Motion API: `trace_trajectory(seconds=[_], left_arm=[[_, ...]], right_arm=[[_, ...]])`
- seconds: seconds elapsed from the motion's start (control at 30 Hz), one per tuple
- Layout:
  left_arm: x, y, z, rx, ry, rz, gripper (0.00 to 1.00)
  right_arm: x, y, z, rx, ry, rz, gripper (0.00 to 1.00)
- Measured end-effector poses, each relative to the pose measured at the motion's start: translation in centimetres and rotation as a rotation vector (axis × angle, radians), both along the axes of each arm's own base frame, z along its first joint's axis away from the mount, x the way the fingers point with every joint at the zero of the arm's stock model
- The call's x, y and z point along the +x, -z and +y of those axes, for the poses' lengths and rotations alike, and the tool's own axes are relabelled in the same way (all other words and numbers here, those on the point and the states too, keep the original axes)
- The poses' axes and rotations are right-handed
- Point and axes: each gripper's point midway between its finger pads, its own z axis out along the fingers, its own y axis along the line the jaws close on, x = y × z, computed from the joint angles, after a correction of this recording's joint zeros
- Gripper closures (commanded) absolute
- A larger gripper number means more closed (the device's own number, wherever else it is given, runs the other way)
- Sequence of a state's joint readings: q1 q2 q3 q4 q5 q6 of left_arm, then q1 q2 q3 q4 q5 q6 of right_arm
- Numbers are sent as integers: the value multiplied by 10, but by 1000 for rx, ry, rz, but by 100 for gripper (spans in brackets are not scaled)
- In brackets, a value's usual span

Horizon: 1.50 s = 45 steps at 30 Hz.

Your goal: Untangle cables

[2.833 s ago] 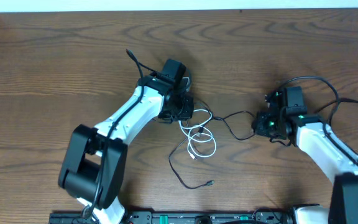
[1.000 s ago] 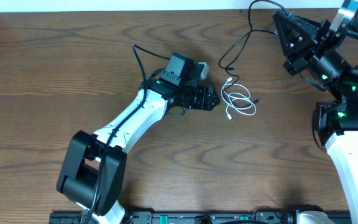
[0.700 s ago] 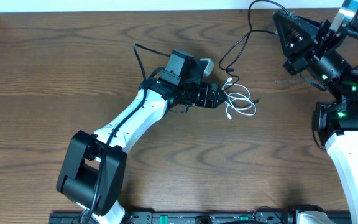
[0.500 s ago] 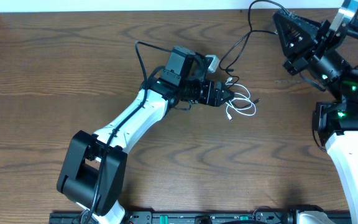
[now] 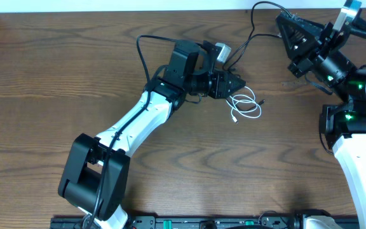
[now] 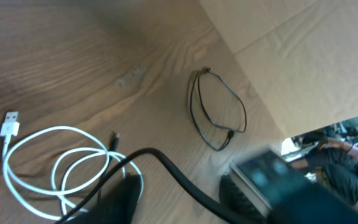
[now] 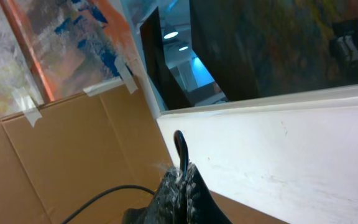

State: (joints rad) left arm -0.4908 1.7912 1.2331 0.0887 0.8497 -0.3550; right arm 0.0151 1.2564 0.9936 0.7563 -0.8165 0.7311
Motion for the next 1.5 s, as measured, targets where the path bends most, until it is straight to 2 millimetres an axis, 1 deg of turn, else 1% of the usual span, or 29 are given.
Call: trace_trajectory(seconds=[0.07, 0.1, 0.17, 0.23, 0.33, 0.4, 0.5, 0.57, 0.6, 0.63, 0.67, 0.73, 0.77, 0.8, 0.83, 0.87, 0.9, 0.97, 1.0, 1.03, 1.1, 1.13, 1.17, 1.23, 1.3, 1.37, 1.4, 1.47, 1.5], left_arm=[[4, 1, 5, 3, -21, 12, 87], [7, 2, 8, 6, -34, 18, 90], [17, 4, 21, 12, -70, 24, 92], [26, 5, 33, 13, -105, 35, 92], [43, 6, 57, 12, -169, 57, 92], [48, 10, 69, 20, -200, 80, 91], [48, 24, 87, 59, -242, 160, 86], [42, 38, 95, 107, -266, 227, 85], [39, 44, 98, 126, -275, 249, 85], [36, 49, 101, 150, -285, 271, 85], [33, 55, 104, 175, -295, 293, 85], [30, 62, 107, 209, -307, 312, 85], [29, 64, 108, 221, -312, 314, 85], [29, 66, 109, 230, -316, 313, 85], [29, 66, 110, 235, -318, 311, 85], [29, 67, 110, 239, -320, 311, 85], [29, 68, 111, 244, -323, 312, 85], [29, 69, 112, 251, -328, 314, 85], [28, 70, 112, 256, -328, 319, 85], [27, 71, 113, 261, -329, 325, 85], [25, 73, 114, 267, -328, 337, 85], [24, 74, 114, 270, -328, 342, 85], [23, 74, 114, 273, -328, 347, 85], [22, 75, 115, 274, -327, 350, 85], [22, 75, 115, 274, -327, 350, 85], [22, 75, 115, 275, -327, 352, 85], [22, 75, 115, 276, -327, 352, 85], [21, 76, 115, 279, -327, 358, 85], [20, 76, 115, 280, -327, 362, 85]], right_arm=[[0, 0, 0, -2, -3, 0, 99], [0, 1, 1, -3, -5, 3, 99], [2, 5, 0, -4, -5, 25, 99], [5, 12, -1, -5, -4, 65, 99], [15, 31, -7, -3, 13, 179, 99], [22, 47, -13, -1, 35, 263, 99], [34, 76, -27, 11, 96, 410, 99], [38, 82, -34, 20, 132, 439, 99], [40, 78, -35, 23, 142, 413, 99], [40, 68, -35, 28, 145, 364, 99], [38, 54, -35, 36, 144, 295, 99], [25, 13, -31, 62, 128, 95, 99], [13, -9, -28, 76, 116, -14, 99], [-3, -34, -24, 96, 108, -151, 99], [-17, -53, -23, 116, 103, -252, 99], [-37, -74, -21, 147, 99, -369, 99], [-53, -90, -20, 177, 94, -453, 99], [-79, -114, -25, 235, 106, -574, 99], [-85, -121, -29, 259, 121, -601, 99], [-88, -127, -34, 284, 140, -612, 99], [-82, -130, -42, 312, 177, -571, 99], [-73, -128, -45, 318, 198, -521, 99], [-59, -122, -48, 318, 226, -449, 99], [-22, -98, -59, 307, 305, -256, 99], [19, -57, -76, 288, 425, -26, 99], [49, -9, -99, 259, 568, 171, 99], [60, 18, -115, 240, 661, 266, 99], [71, 63, -151, 194, 847, 407, 99], [72, 78, -168, 178, 925, 449, 99]])
